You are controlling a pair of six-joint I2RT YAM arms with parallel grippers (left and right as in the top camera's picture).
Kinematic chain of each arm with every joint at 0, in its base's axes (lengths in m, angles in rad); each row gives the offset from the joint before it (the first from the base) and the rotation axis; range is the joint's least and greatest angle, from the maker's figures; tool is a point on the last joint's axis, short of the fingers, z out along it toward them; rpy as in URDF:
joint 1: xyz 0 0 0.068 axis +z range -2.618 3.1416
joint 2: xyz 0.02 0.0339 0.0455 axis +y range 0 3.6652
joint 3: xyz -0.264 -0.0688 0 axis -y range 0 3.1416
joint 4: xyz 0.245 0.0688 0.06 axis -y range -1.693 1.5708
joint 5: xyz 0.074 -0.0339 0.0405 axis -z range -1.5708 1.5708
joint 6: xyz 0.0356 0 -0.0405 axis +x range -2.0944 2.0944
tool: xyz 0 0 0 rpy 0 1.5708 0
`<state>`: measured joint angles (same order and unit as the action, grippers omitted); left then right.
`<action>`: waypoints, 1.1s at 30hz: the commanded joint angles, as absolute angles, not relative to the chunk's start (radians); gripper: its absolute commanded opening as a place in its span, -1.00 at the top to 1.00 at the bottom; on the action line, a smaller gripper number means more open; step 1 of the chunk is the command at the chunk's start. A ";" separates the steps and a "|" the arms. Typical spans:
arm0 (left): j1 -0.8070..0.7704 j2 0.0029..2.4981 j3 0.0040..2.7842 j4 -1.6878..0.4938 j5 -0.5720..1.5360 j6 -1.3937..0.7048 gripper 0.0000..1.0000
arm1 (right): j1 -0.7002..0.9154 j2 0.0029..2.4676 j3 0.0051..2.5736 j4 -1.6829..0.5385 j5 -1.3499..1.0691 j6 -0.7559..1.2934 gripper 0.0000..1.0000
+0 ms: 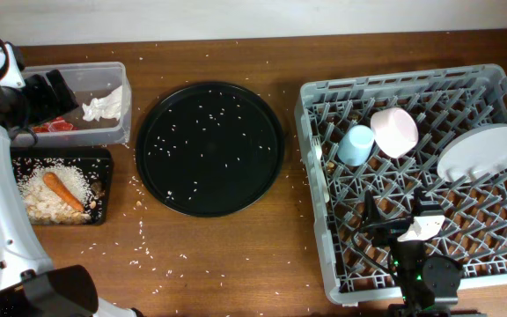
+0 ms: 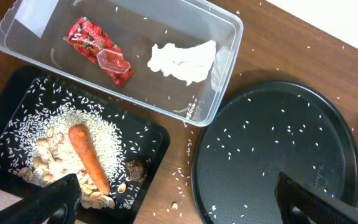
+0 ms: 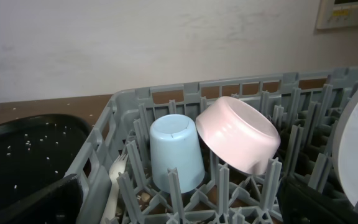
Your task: Sort waste into correct bins and load items into the dishwasher rack
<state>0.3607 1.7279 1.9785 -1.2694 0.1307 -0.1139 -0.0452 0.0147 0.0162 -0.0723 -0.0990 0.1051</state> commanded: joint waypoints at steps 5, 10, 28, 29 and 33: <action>0.239 1.650 1.980 -1.176 0.082 -0.046 -0.98 | -0.052 0.004 0.006 -0.067 -0.098 0.105 -0.97; 0.080 1.604 1.980 -0.995 0.083 0.084 -0.98 | -0.052 0.004 0.006 -0.067 -0.098 0.105 -0.97; 0.060 0.799 0.590 -0.007 0.111 0.084 -0.98 | -0.052 0.004 0.006 -0.067 -0.098 0.105 -0.97; 0.060 0.740 0.536 0.002 0.102 0.084 -0.98 | -0.052 0.004 0.006 -0.067 -0.098 0.105 -0.97; 0.060 0.472 0.300 0.086 0.100 0.073 -0.98 | -0.052 0.004 0.006 -0.067 -0.098 0.105 -0.97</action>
<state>0.0589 0.6189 0.4328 0.0452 0.1299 0.0689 -0.0463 0.0101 0.0143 -0.0669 -0.0959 0.1040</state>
